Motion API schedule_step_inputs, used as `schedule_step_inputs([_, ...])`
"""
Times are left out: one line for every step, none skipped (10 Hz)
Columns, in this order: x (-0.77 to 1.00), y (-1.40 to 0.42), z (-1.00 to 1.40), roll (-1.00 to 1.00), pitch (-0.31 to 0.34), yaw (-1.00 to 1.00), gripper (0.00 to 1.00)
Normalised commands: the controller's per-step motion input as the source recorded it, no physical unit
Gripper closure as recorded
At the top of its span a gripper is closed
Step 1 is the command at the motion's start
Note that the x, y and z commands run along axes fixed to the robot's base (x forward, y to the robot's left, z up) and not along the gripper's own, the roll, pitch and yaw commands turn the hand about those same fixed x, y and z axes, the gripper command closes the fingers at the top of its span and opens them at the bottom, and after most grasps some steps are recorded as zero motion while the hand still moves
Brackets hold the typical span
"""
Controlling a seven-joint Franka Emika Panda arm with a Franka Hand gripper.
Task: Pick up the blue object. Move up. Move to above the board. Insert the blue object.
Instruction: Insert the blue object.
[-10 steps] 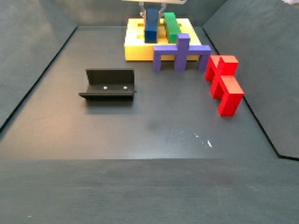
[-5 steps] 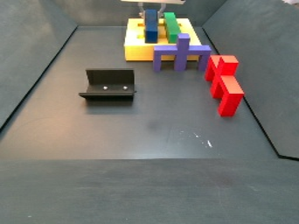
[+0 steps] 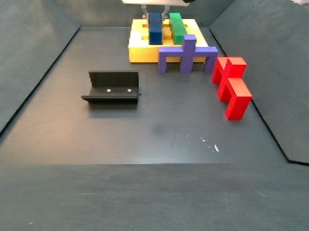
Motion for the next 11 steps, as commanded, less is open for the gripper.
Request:
schedule_step_inputs([0.06, -0.08, -0.28, 0.0, 0.0, 0.0, 1.0])
schedule_step_inputs([0.15, -0.14, -0.21, 0.0, 0.0, 0.0, 1.0])
schedule_step_inputs([0.02, -0.15, -0.29, 0.01, 0.0, 0.0, 1.0])
schedule_step_inputs([0.0, -0.16, -0.32, 0.0, 0.0, 0.0, 1.0])
schedule_step_inputs([0.0, -0.07, -0.33, 0.0, -0.01, 0.0, 1.0])
schedule_step_inputs([0.0, -0.01, -0.32, 0.0, -0.006, 0.0, 1.0])
schedule_step_inputs([0.0, 0.0, -0.32, 0.0, -0.003, 0.0, 1.0])
schedule_step_inputs([0.07, 0.0, -0.34, 0.0, -0.001, 0.0, 1.0])
schedule_step_inputs([0.18, 0.02, -0.38, -0.02, -0.014, 0.0, 1.0])
schedule_step_inputs([0.09, 0.0, -0.32, -0.03, -0.017, 0.0, 1.0])
schedule_step_inputs([0.0, 0.0, 0.0, 0.0, 0.0, 0.0, 1.0])
